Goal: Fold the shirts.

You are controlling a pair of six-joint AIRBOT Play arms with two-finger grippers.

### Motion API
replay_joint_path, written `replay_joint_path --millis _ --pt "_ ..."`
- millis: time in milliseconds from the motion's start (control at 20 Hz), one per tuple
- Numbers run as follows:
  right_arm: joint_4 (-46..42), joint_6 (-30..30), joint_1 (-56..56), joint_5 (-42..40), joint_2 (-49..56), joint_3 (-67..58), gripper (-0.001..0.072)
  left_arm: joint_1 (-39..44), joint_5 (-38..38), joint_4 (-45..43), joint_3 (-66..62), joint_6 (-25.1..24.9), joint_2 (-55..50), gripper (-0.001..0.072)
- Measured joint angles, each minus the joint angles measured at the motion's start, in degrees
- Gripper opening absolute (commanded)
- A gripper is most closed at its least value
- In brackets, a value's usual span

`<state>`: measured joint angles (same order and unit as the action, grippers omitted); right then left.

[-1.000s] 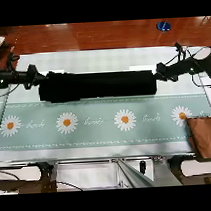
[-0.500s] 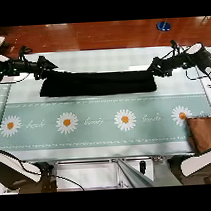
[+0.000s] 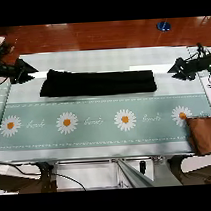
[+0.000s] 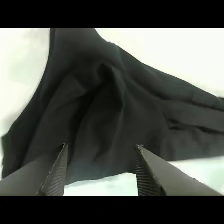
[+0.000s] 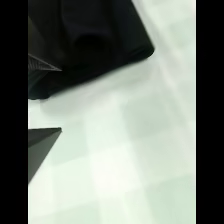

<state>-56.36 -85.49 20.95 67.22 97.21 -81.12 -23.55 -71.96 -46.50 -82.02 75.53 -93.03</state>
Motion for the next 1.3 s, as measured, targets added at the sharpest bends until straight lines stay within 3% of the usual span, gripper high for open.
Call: replay_joint_path --millis 250,550,600,700,750,800,850,1050,1300 --pt "5.29 2.56 -2.45 -1.33 3.19 2.93 0.0415 5.18 13.64 2.19 20.72 -5.40 17.27 0.0508" --pt "11.56 4.92 -6.16 -0.98 7.56 3.43 0.0404 12.13 18.71 4.76 26.82 -7.21 22.80 0.0508" --pt "12.22 5.18 -6.95 -0.87 7.91 3.48 0.0362 13.16 19.21 5.05 27.08 -7.26 22.86 0.0507" --pt "11.69 5.79 -8.48 -0.79 8.46 3.28 0.0030 15.15 19.65 5.62 27.43 -7.45 22.71 0.0496" --pt "11.37 6.03 -9.09 -0.50 8.61 2.86 0.0027 16.13 19.80 5.77 27.54 -7.48 22.49 0.0358" --pt "11.50 6.45 -9.53 -0.15 8.50 2.38 0.0027 16.94 20.04 5.88 27.63 -7.52 22.29 0.0064" --pt "11.56 6.67 -9.77 0.68 7.98 1.95 0.0027 17.75 20.20 6.05 27.69 -7.58 22.05 0.0013" --pt "4.33 6.56 -10.12 4.00 -0.68 3.26 0.0027 21.57 20.68 6.23 27.80 -7.67 21.46 0.0013" --pt "-5.53 4.92 -9.79 3.37 -25.14 16.76 0.0027 32.02 26.01 6.45 27.39 -7.37 19.52 0.0012"
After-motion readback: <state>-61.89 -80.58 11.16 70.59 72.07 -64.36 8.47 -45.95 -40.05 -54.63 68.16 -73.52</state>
